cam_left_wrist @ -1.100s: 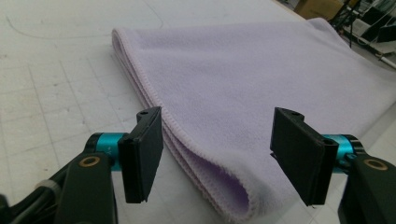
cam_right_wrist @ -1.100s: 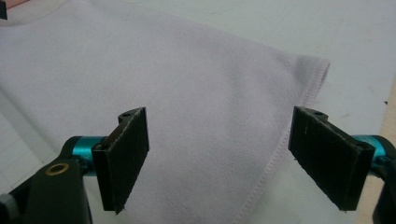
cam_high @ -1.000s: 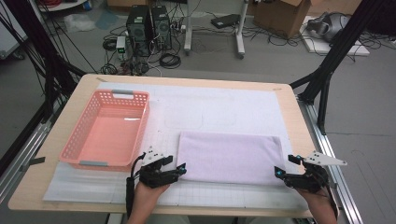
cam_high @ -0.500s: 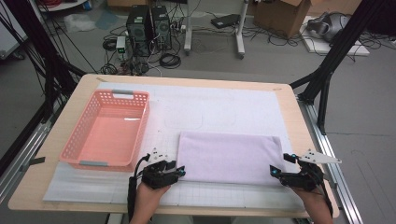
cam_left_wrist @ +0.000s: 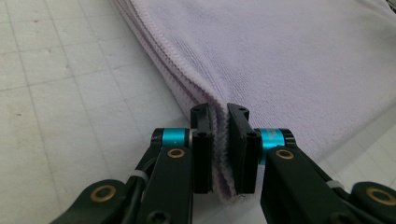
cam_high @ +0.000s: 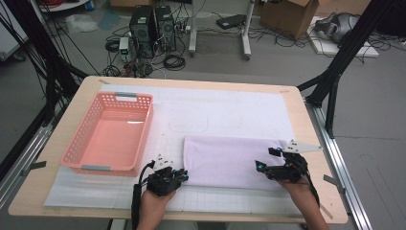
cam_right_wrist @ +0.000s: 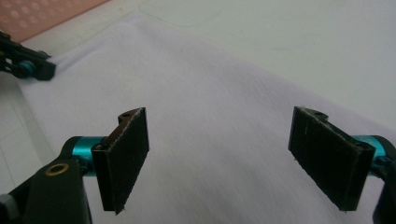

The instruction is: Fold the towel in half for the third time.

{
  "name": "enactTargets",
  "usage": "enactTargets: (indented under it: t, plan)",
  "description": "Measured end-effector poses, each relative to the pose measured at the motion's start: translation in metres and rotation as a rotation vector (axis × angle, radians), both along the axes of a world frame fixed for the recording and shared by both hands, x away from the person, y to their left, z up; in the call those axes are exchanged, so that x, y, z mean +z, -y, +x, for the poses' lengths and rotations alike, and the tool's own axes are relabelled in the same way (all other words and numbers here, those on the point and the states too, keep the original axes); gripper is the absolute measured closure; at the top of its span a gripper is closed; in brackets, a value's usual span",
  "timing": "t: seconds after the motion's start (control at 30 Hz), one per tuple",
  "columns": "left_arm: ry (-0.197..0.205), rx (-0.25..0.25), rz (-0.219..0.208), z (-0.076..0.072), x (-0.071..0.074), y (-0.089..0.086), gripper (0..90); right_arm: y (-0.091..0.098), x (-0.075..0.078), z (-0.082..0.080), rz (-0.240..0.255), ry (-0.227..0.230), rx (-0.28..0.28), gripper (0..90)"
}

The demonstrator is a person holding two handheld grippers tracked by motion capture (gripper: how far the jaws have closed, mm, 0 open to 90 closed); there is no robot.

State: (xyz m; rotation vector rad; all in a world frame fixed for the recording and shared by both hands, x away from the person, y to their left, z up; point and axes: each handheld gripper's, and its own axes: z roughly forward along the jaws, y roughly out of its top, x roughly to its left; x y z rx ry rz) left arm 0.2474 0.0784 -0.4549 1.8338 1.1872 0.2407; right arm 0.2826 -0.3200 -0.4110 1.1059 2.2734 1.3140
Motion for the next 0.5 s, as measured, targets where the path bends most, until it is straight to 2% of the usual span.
enactTargets:
  t: [0.13,0.3,0.43,0.5]
  plan:
    - [-0.008,0.001,-0.014,0.000,-0.001,-0.001,80.4,-0.028,0.007,0.016,0.008,0.002,0.046,19.1]
    - [-0.009,0.002,-0.020,0.000,-0.001,-0.002,80.2,-0.065,0.012,0.038,-0.012,-0.007,0.099,19.6]
    - [-0.007,0.007,-0.020,0.000,-0.001,-0.002,80.1,-0.086,0.015,0.052,-0.023,-0.002,0.142,26.1]
    - [-0.007,0.006,-0.016,0.000,-0.001,-0.002,80.1,-0.095,0.015,0.060,-0.034,-0.015,0.152,25.9]
